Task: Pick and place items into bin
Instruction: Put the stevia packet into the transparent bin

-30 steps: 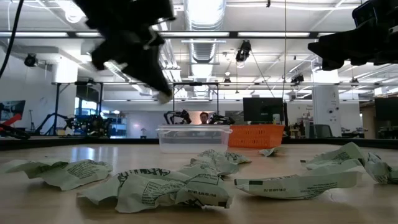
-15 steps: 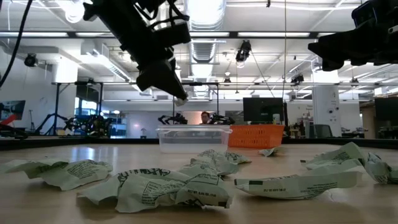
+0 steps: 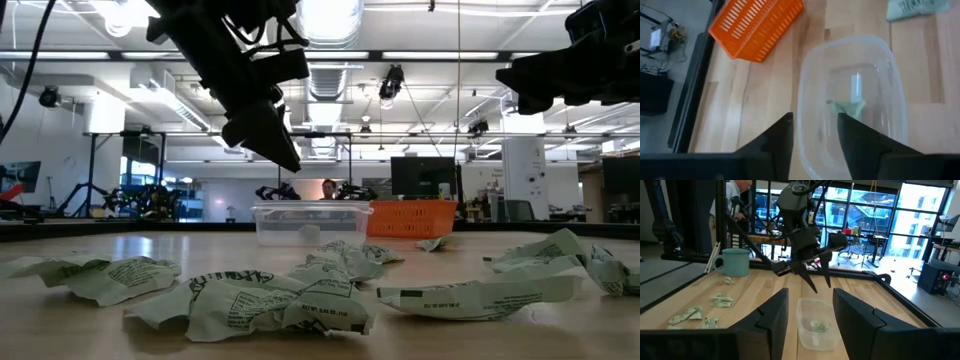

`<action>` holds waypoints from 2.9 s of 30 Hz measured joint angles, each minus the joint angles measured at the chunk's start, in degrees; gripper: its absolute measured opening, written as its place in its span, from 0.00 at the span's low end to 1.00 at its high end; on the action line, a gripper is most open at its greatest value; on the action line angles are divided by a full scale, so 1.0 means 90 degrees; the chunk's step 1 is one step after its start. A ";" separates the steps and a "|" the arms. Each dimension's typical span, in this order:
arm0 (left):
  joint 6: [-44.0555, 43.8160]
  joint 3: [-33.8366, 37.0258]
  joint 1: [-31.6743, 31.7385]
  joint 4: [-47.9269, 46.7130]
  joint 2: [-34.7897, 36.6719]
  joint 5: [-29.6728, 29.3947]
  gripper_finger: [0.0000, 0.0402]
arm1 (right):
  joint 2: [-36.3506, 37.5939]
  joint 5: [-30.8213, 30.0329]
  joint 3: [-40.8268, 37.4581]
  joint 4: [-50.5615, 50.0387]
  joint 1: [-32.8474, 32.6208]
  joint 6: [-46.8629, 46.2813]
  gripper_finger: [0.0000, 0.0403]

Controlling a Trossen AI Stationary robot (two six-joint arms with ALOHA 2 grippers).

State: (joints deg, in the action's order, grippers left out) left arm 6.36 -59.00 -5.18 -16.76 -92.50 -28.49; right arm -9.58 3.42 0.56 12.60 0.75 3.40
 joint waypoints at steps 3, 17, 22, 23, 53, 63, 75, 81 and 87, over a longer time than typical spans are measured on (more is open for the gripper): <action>-0.0261 -0.0143 -0.0080 -0.0697 0.0101 0.0844 0.37 | 0.0000 0.0000 0.0000 -0.0004 0.0000 -0.0002 0.36; -0.3614 -0.0178 -0.1807 -0.2792 0.0460 0.2852 0.31 | -0.0070 -0.0003 0.0000 -0.0032 0.0000 -0.0063 0.34; -0.4888 -0.0212 -0.2813 -0.2814 0.0485 0.2873 0.30 | -0.0085 -0.0005 0.0000 -0.0034 0.0000 -0.0172 0.35; -0.5163 -0.0210 -0.3004 -0.2812 0.0485 0.2857 0.30 | -0.0083 -0.0004 0.0000 -0.0034 0.0000 -0.0187 0.35; -0.8495 -0.0643 -0.4786 -0.2592 -0.0833 0.3044 0.30 | -0.0369 -0.0002 0.0000 -0.0031 -0.0002 -0.0415 0.33; -0.8489 -0.0931 -0.4757 -0.3504 -0.1371 0.3402 0.30 | -0.0461 -0.0002 0.0000 -0.0031 -0.0002 -0.0505 0.32; -0.7691 -0.0948 -0.4659 -0.3592 -0.1414 0.2764 0.30 | -0.0464 -0.0002 0.0000 -0.0026 -0.0002 -0.0547 0.31; -0.6639 -0.0933 -0.4246 -0.3600 -0.1412 0.1924 0.30 | -0.0464 -0.0002 0.0000 -0.0026 -0.0001 -0.0554 0.32; -0.5965 -0.0907 -0.3697 -0.3620 -0.1409 0.1591 0.30 | -0.0533 0.0000 0.0000 -0.0026 -0.0001 -0.0737 0.31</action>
State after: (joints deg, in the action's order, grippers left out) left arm -47.32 -67.16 -38.45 -49.33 -105.19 -14.17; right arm -14.38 3.42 0.56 12.36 0.74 -3.23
